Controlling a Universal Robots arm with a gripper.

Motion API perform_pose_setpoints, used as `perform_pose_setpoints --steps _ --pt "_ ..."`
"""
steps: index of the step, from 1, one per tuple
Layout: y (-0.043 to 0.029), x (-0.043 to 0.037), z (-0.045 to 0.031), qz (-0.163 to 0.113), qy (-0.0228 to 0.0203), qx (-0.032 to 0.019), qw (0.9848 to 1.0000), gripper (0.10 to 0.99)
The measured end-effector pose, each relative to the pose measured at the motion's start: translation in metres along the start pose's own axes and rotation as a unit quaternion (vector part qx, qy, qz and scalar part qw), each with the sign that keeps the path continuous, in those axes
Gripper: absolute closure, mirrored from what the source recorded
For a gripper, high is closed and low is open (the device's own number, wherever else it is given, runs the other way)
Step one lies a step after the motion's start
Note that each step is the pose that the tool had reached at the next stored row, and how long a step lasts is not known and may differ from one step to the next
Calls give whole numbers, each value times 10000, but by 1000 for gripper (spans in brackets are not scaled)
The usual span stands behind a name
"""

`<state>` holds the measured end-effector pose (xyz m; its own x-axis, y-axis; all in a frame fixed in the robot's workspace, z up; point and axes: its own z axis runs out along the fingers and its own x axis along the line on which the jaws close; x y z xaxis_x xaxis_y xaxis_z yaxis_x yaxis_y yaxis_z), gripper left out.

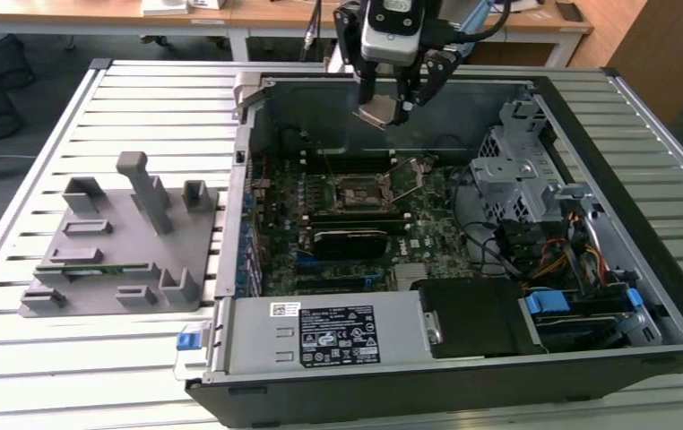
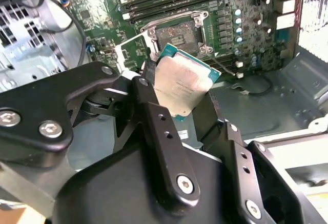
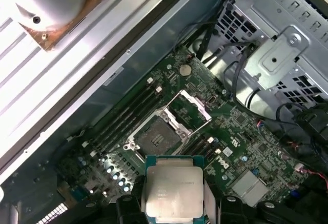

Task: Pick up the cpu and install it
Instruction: 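Place the cpu into insertion slot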

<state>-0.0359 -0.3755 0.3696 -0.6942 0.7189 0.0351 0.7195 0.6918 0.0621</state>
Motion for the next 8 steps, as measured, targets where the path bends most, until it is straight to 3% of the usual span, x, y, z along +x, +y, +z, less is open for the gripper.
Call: perform_pose_setpoints --steps 4,8 --pt "0 0 5 328 -21 -11 9995 553" --pt "-1 0 10 686 -44 -23 9976 553"
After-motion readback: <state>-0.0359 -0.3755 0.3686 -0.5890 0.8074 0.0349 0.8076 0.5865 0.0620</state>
